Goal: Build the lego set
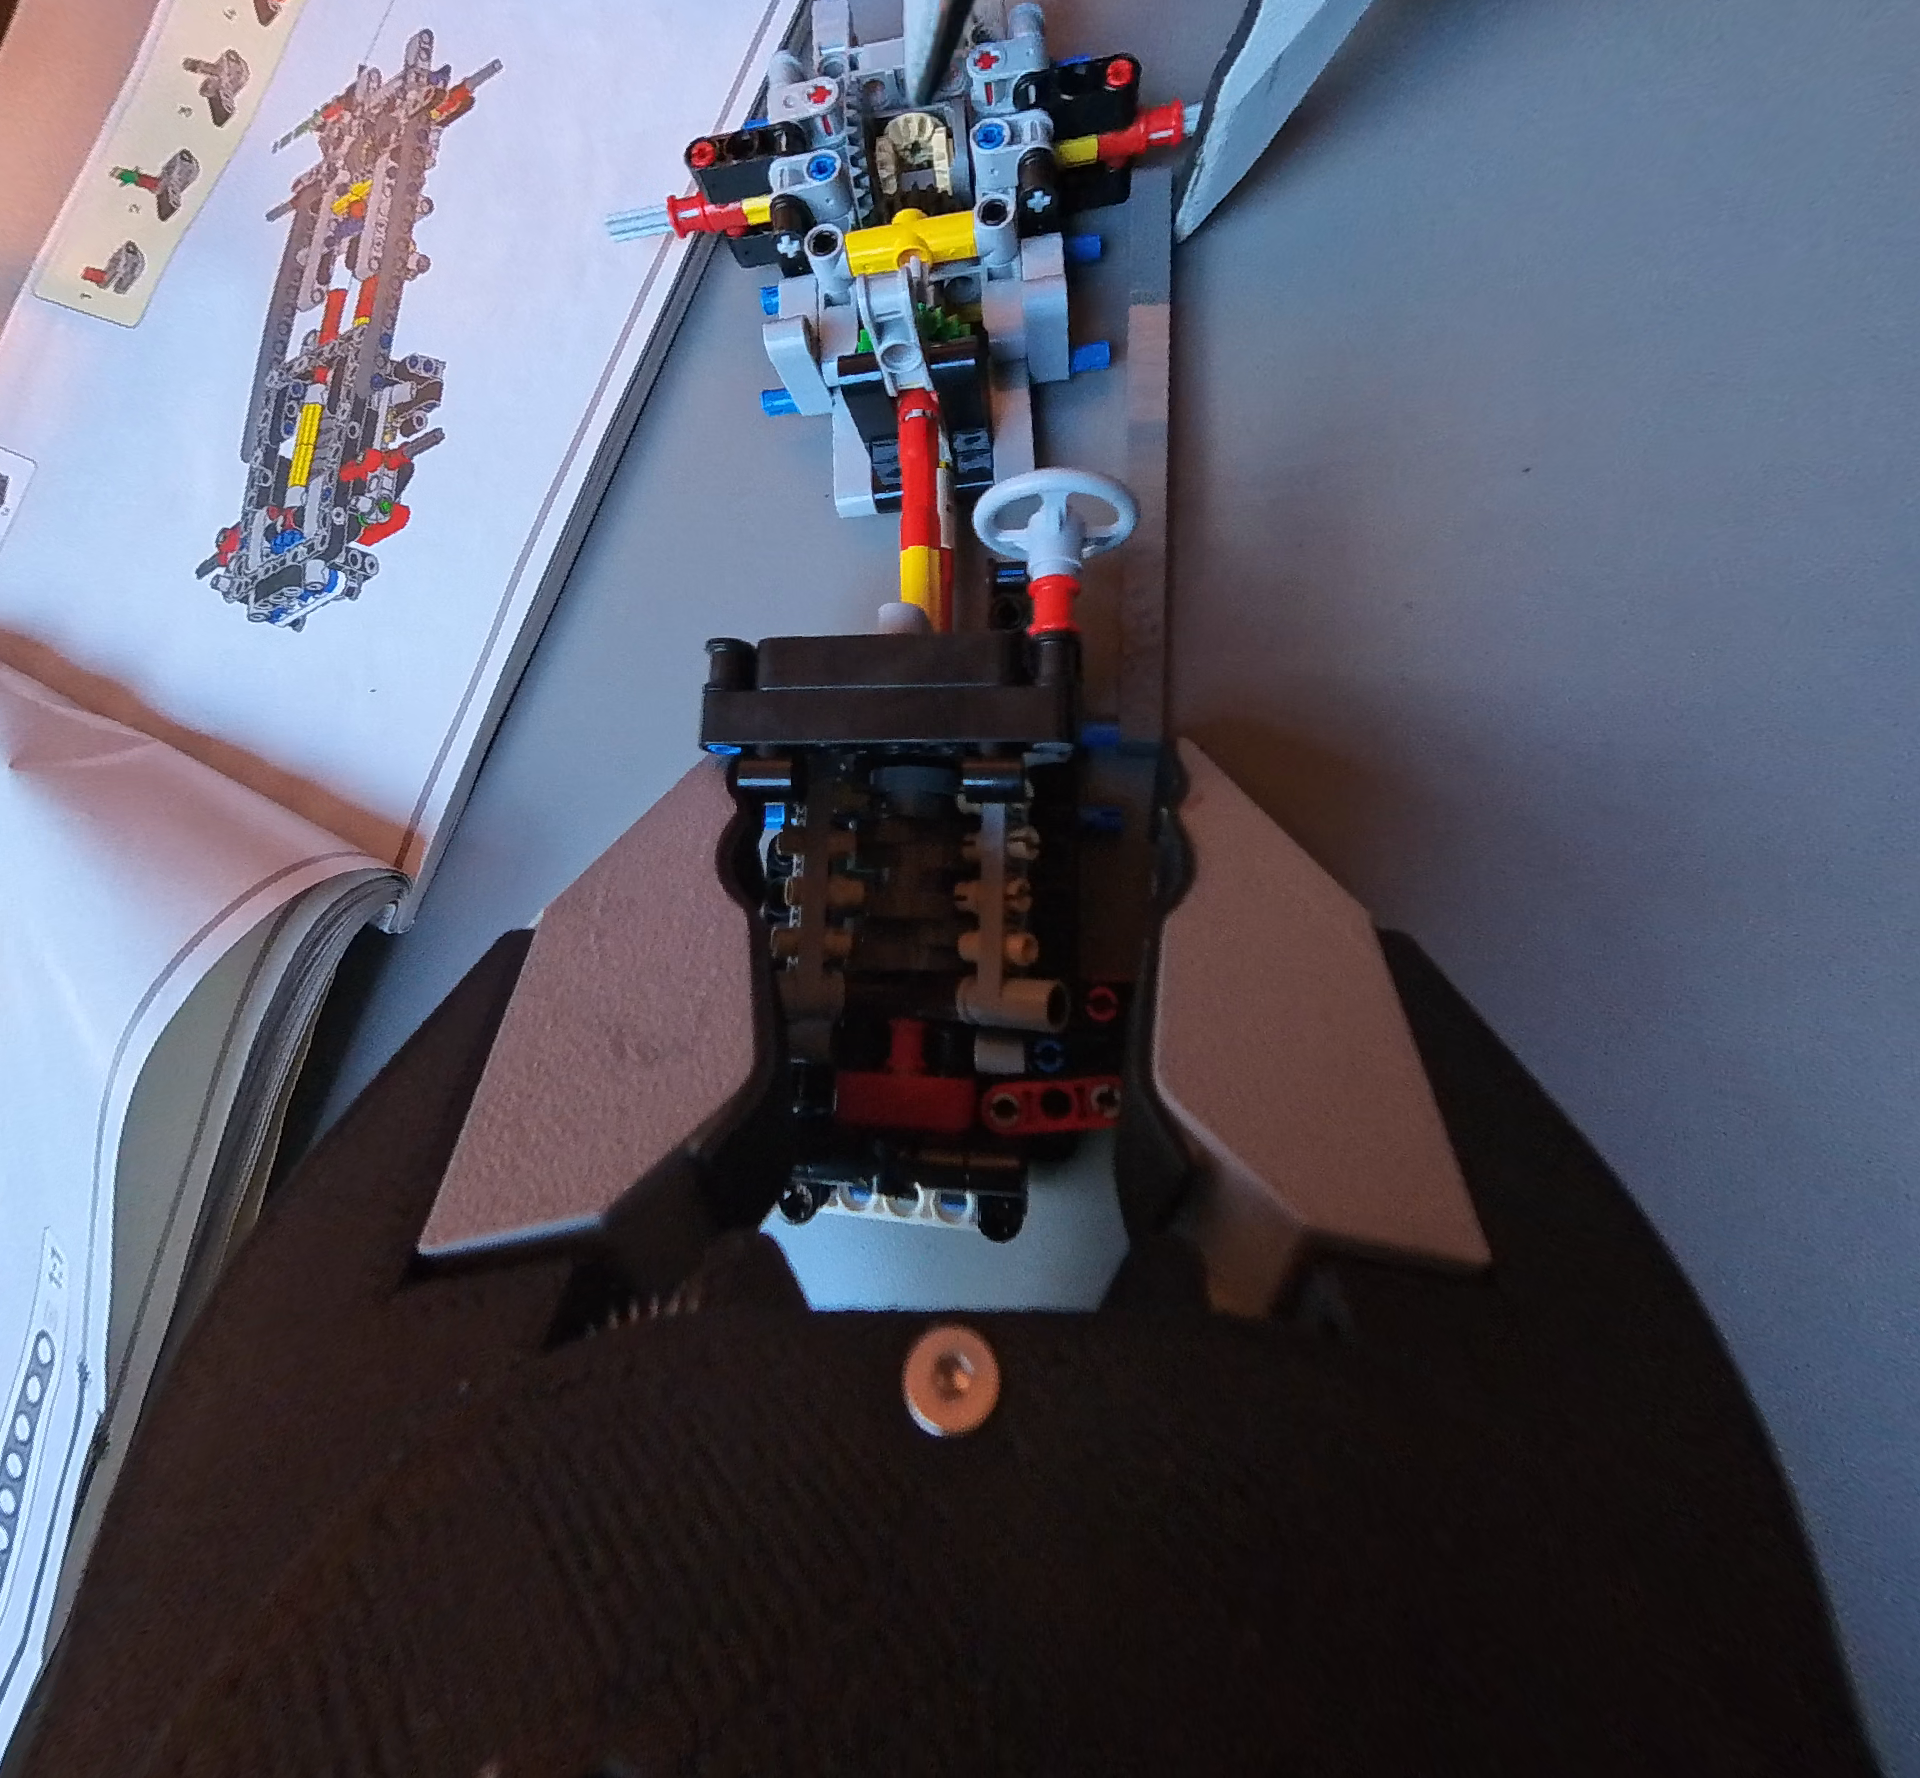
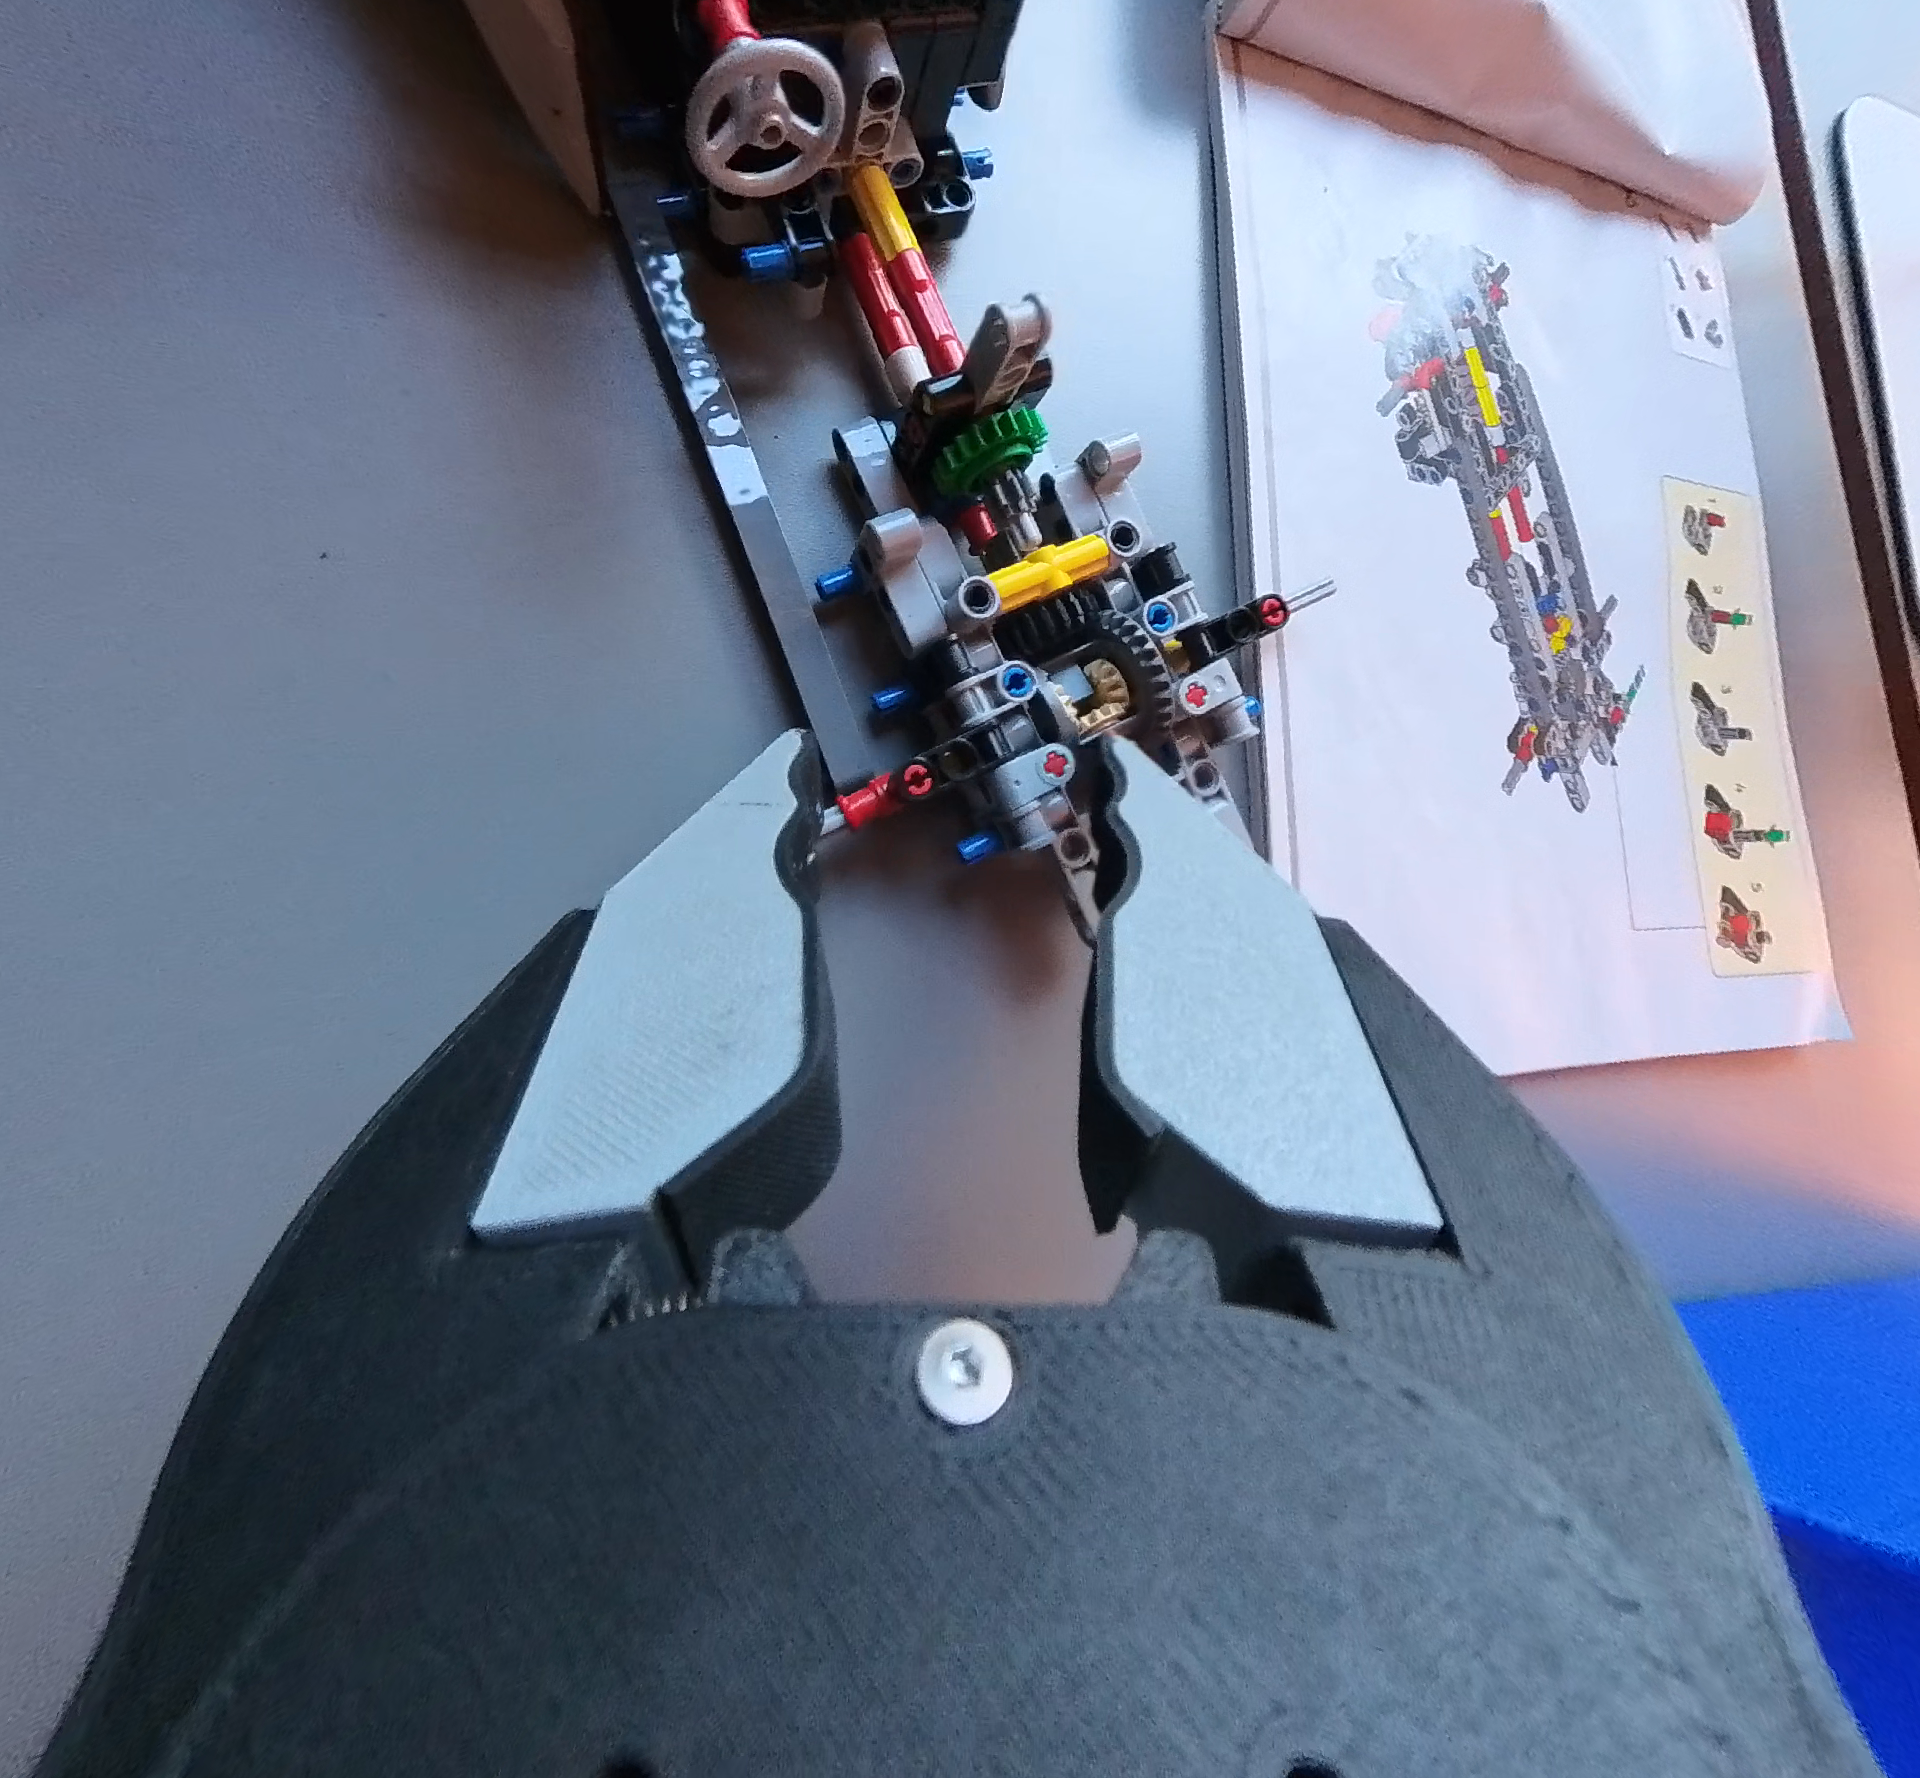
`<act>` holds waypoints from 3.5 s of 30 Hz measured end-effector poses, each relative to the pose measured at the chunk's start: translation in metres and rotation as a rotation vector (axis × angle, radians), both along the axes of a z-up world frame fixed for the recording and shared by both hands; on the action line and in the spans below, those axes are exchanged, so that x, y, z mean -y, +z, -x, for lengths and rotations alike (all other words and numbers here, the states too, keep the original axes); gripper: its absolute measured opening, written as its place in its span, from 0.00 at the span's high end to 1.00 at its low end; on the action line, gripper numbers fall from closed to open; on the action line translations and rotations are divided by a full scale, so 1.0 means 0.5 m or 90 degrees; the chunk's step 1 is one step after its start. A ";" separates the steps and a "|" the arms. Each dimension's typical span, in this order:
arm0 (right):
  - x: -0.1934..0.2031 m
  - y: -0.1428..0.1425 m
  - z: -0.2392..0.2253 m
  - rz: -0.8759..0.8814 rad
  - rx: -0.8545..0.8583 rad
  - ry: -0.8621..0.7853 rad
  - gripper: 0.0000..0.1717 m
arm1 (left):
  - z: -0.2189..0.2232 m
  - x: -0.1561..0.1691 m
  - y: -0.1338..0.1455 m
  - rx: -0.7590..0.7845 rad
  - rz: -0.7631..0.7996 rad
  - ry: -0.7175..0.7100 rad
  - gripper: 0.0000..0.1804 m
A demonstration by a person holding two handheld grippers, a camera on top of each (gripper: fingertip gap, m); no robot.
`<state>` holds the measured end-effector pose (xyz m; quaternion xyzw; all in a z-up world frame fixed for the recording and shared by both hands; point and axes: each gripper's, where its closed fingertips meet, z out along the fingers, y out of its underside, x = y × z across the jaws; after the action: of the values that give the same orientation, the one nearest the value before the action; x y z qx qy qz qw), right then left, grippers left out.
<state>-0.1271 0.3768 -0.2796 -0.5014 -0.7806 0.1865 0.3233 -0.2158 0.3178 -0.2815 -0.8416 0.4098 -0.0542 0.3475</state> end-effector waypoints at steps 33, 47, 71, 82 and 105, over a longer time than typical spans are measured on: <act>-0.028 -0.009 0.025 0.069 0.030 0.108 0.71 | 0.007 -0.004 0.000 0.008 0.002 -0.001 0.58; -0.028 -0.012 0.029 0.082 0.017 0.063 0.73 | 0.005 -0.002 -0.002 0.009 0.009 -0.006 0.59; -0.028 -0.008 0.036 0.121 0.004 0.027 0.76 | 0.009 0.001 0.002 0.021 0.023 0.018 0.61; -0.034 -0.012 0.047 0.054 0.038 0.039 0.74 | 0.012 -0.001 0.002 0.012 0.017 0.028 0.61; 0.071 0.095 0.071 -0.013 -0.146 0.138 0.73 | 0.014 -0.010 0.003 0.007 -0.001 0.053 0.60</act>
<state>-0.1627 0.3413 -0.2319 -0.3865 -0.7900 0.2684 0.3930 -0.2228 0.3230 -0.2799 -0.8576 0.3723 -0.0442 0.3522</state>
